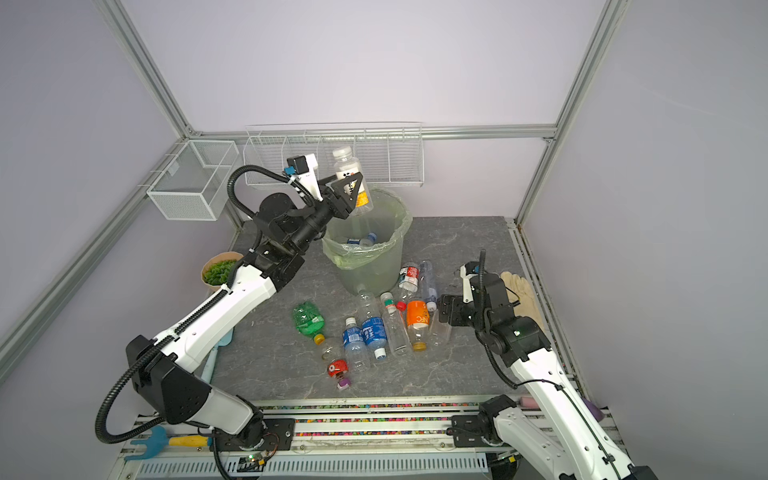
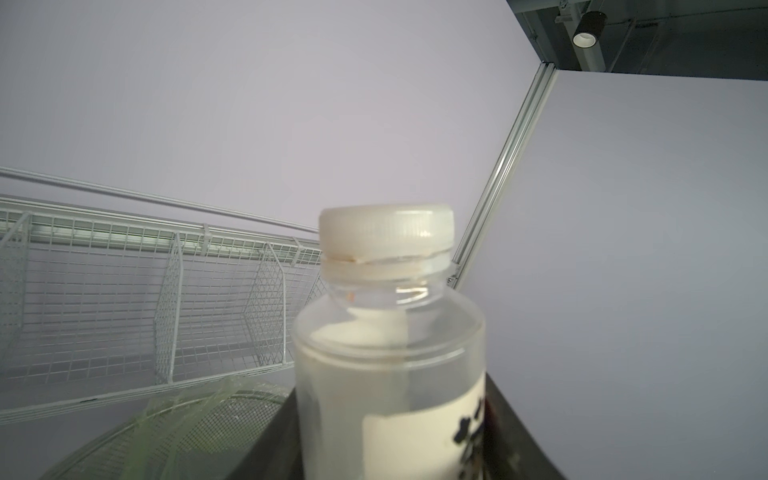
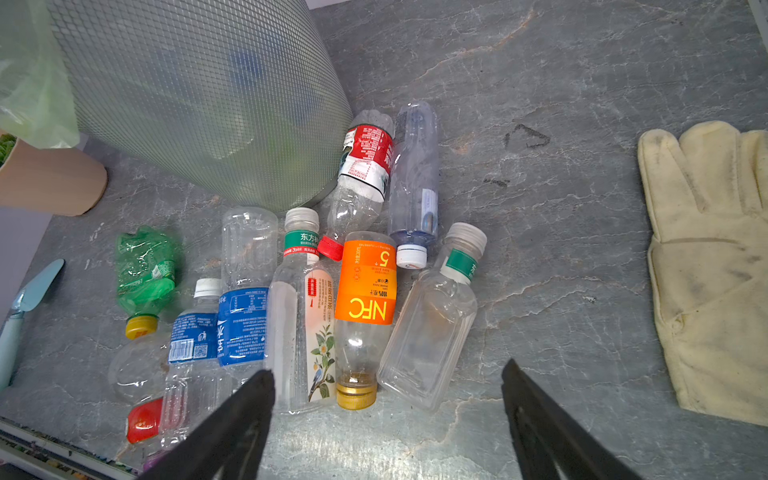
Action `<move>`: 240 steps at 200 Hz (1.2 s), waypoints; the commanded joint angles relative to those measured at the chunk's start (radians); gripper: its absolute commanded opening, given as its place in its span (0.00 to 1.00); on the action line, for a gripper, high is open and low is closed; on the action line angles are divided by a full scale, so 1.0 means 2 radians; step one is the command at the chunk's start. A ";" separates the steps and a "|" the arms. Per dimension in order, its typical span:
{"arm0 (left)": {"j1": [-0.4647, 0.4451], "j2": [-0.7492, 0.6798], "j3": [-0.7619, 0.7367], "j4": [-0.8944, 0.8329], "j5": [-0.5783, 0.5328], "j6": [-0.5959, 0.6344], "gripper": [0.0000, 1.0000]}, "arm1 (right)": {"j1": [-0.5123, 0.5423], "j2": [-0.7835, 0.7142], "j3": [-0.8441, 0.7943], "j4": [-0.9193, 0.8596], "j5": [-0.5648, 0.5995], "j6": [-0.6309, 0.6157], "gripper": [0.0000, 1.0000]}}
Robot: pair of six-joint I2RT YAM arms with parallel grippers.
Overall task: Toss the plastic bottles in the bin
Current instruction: 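Carry the tea bottle with the left gripper over the bin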
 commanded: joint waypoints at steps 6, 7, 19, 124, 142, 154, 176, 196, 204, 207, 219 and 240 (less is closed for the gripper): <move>-0.004 0.019 0.026 0.009 -0.008 0.009 0.32 | -0.004 -0.005 -0.009 -0.001 -0.007 0.000 0.89; -0.004 0.019 0.027 0.009 -0.008 0.009 0.32 | -0.004 -0.005 -0.009 -0.001 -0.007 -0.001 0.88; -0.005 0.029 0.030 0.009 -0.009 0.008 0.32 | -0.004 -0.004 -0.009 -0.001 -0.008 -0.001 0.88; -0.012 0.096 0.120 -0.210 -0.028 0.068 0.99 | -0.005 -0.005 -0.004 -0.005 -0.003 -0.010 0.88; -0.012 0.053 0.085 -0.175 -0.034 0.076 0.99 | -0.005 0.001 -0.005 0.000 -0.010 -0.006 0.88; -0.013 0.033 0.074 -0.170 -0.035 0.079 0.99 | -0.005 0.007 -0.003 0.004 -0.016 -0.002 0.89; -0.014 0.003 0.053 -0.168 -0.036 0.077 0.99 | -0.006 0.013 0.002 0.008 -0.022 0.000 0.89; -0.014 -0.024 0.027 -0.162 -0.039 0.077 0.99 | -0.005 0.012 0.004 0.006 -0.022 -0.001 0.88; -0.014 -0.034 0.017 -0.160 -0.041 0.077 0.99 | -0.006 0.011 0.004 0.005 -0.021 -0.001 0.88; -0.014 -0.037 0.014 -0.160 -0.042 0.077 0.99 | -0.006 0.012 0.004 0.004 -0.021 -0.002 0.89; -0.014 -0.050 0.002 -0.159 -0.045 0.077 0.99 | -0.006 0.010 0.003 0.002 -0.021 -0.002 0.89; -0.014 -0.070 -0.018 -0.159 -0.050 0.076 0.99 | -0.007 0.010 0.000 0.001 -0.022 -0.002 0.88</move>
